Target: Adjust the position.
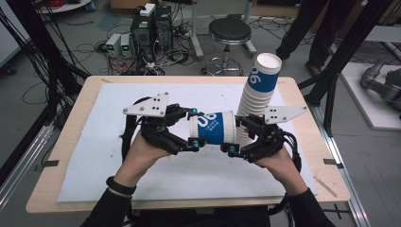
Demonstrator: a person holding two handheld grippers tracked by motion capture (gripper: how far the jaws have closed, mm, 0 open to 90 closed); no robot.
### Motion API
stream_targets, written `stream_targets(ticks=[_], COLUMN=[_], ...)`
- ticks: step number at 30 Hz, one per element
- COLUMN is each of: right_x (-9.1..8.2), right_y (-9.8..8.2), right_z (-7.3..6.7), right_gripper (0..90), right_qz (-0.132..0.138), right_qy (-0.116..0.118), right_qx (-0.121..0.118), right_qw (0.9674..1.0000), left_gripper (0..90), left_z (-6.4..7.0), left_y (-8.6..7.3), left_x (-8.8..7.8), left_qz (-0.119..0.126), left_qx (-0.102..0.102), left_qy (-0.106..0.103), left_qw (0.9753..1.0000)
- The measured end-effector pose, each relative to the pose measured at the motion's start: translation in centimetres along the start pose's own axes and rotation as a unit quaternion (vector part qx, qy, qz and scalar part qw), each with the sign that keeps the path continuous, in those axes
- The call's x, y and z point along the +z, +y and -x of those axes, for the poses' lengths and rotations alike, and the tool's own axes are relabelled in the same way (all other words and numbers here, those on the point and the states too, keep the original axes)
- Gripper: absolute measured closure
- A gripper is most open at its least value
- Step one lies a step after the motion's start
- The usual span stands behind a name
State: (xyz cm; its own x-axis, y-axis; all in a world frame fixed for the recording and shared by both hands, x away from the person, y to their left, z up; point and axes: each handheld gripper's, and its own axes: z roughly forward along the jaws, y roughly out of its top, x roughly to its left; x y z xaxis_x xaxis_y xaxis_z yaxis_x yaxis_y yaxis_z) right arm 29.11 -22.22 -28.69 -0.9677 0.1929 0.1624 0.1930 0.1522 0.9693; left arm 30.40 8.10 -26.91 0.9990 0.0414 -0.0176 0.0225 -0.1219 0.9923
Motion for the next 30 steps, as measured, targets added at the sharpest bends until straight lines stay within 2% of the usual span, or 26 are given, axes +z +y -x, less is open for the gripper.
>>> stream_targets(ticks=[7,9,12,18,22,30], right_x=[-0.1,-0.1,-0.3,-0.5,-0.6,-0.7], right_y=[-0.1,0.0,0.0,0.0,-0.1,-0.1], right_z=[-0.1,-0.1,0.0,0.1,0.1,0.2], right_gripper=[18.0,18.0,18.0,18.1,21.3,23.1], right_qz=[0.010,0.014,0.027,0.033,0.034,0.031], right_qy=[0.007,0.006,0.012,0.013,0.012,0.014], right_qx=[0.003,-0.003,0.002,0.005,-0.001,-0.008], right_qw=[0.9999,0.9999,0.9996,0.9994,0.9993,0.9994], left_gripper=[28.7,28.7,28.7,28.7,29.0,27.9], left_z=[0.0,0.0,0.0,0.1,0.0,0.1], left_y=[0.0,-0.1,-0.1,-0.3,-0.4,-0.5], left_x=[0.0,0.1,0.4,0.7,0.8,1.2], left_qz=[-0.002,-0.005,-0.016,-0.025,-0.029,-0.059], left_qx=[-0.001,-0.003,0.000,-0.001,-0.004,-0.006], left_qy=[-0.003,-0.005,-0.003,-0.003,-0.004,0.000], left_qw=[1.0000,1.0000,0.9999,0.9997,0.9996,0.9983])
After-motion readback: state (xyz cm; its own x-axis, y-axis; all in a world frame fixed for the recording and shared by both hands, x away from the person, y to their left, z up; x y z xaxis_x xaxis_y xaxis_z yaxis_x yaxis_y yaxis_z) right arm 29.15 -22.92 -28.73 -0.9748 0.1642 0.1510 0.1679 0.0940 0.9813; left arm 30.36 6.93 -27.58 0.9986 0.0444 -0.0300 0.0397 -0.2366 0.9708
